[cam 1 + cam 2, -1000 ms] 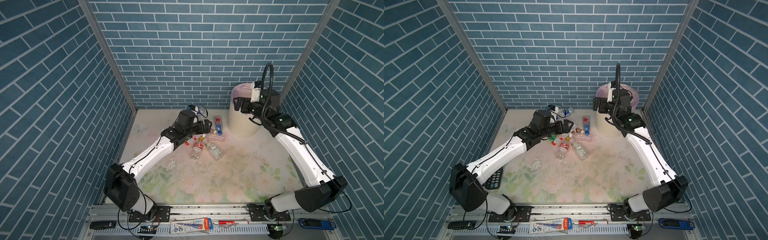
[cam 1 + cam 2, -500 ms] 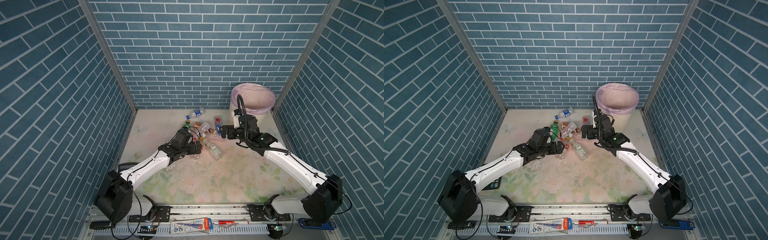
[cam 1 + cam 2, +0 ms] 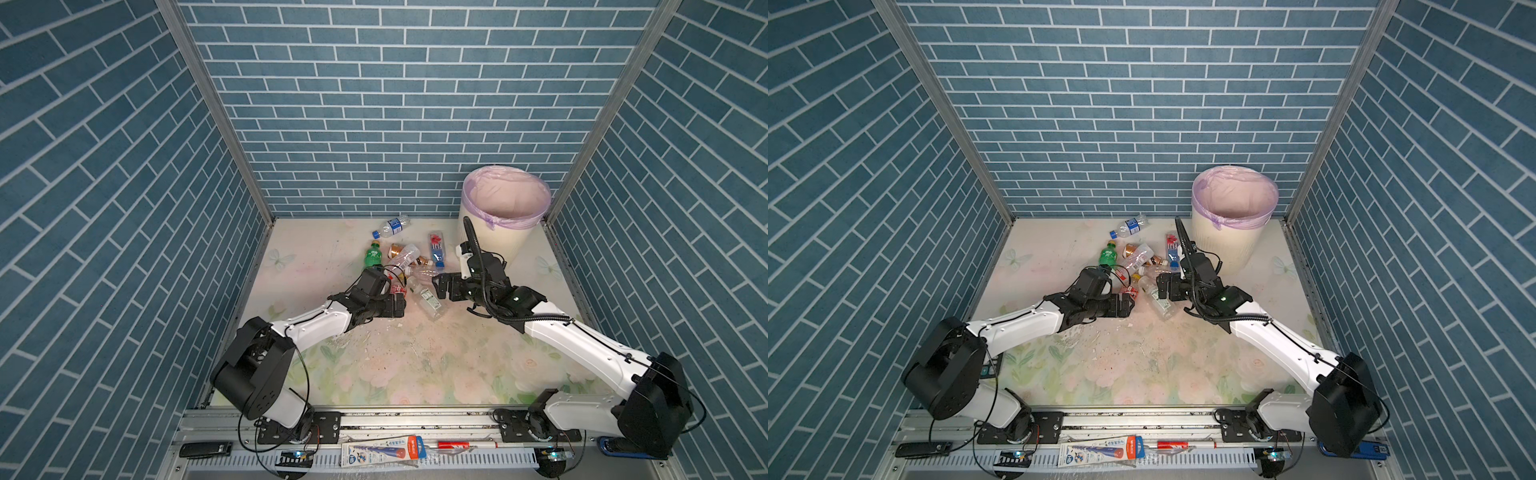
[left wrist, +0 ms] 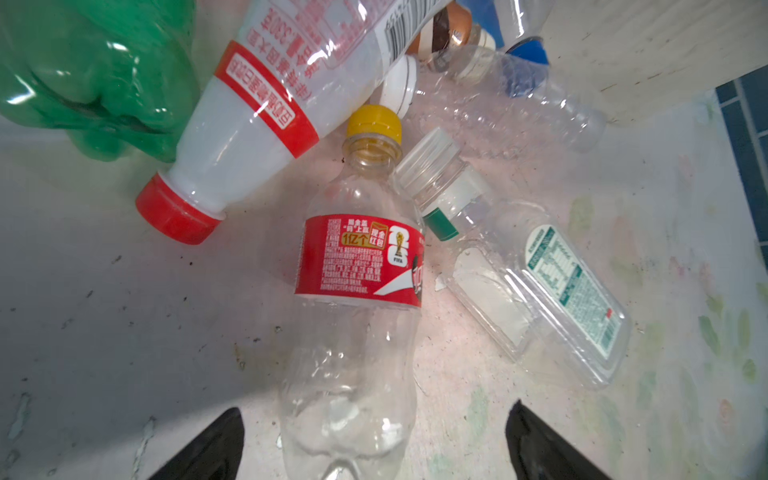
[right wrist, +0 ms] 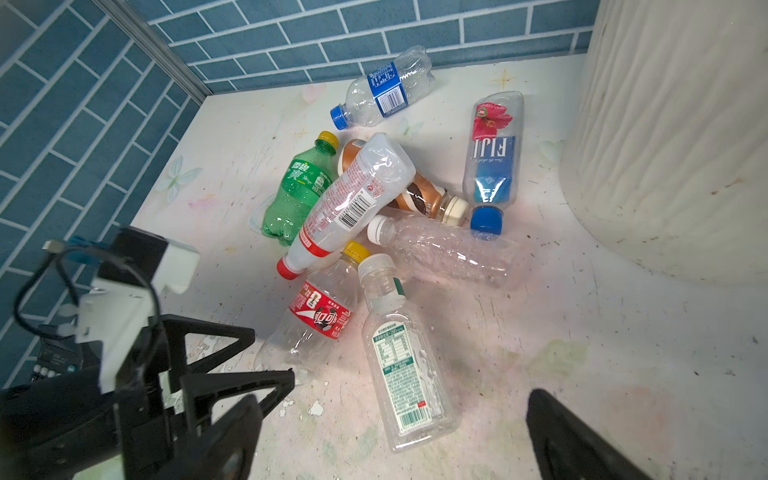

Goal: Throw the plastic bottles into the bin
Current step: 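Lower the left gripper onto the red-labelled yellow-capped bottle while the right withdraws, then grasp the red-labelled bottle with the left gripper and lift it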

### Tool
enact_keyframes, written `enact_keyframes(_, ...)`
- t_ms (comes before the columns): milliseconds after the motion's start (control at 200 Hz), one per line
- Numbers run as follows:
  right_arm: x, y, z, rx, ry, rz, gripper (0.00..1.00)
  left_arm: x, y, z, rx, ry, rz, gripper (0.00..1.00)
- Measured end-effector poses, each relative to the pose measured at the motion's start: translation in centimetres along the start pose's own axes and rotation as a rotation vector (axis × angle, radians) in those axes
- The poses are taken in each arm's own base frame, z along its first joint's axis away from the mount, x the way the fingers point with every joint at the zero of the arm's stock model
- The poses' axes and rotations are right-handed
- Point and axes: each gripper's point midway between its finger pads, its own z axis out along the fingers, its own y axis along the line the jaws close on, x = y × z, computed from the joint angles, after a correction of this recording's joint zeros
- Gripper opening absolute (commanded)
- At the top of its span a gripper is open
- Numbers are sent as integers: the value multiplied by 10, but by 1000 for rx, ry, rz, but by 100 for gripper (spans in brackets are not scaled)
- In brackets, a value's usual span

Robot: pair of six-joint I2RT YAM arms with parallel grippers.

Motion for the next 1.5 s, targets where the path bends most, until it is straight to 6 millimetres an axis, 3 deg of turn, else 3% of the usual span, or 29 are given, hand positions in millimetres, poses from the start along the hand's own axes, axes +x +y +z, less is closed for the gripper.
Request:
enact_keyframes(195, -6, 1, -14, -15, -44, 4, 99, 8, 9, 20, -31, 27, 31, 94)
enact_keyframes(345, 3, -5, -12, -3, -32, 11, 99, 12, 12, 30, -36, 36, 37, 80)
enact_keyframes(545, 3, -5, -9, -5, -34, 21, 99, 9, 9, 33, -19, 21, 45, 65)
enact_keyframes(680, 6, -4, -1, -8, -29, 29, 99, 10, 9, 32, -7, 9, 48, 61)
enact_keyframes(1110, 15, 0, 14, -34, 2, 99, 99, 15, 6, 21, 32, -11, 50, 57)
enact_keyframes(1500, 21, 6, 26, -71, 29, 164, 99, -12, -20, -12, 138, -124, 58, 56)
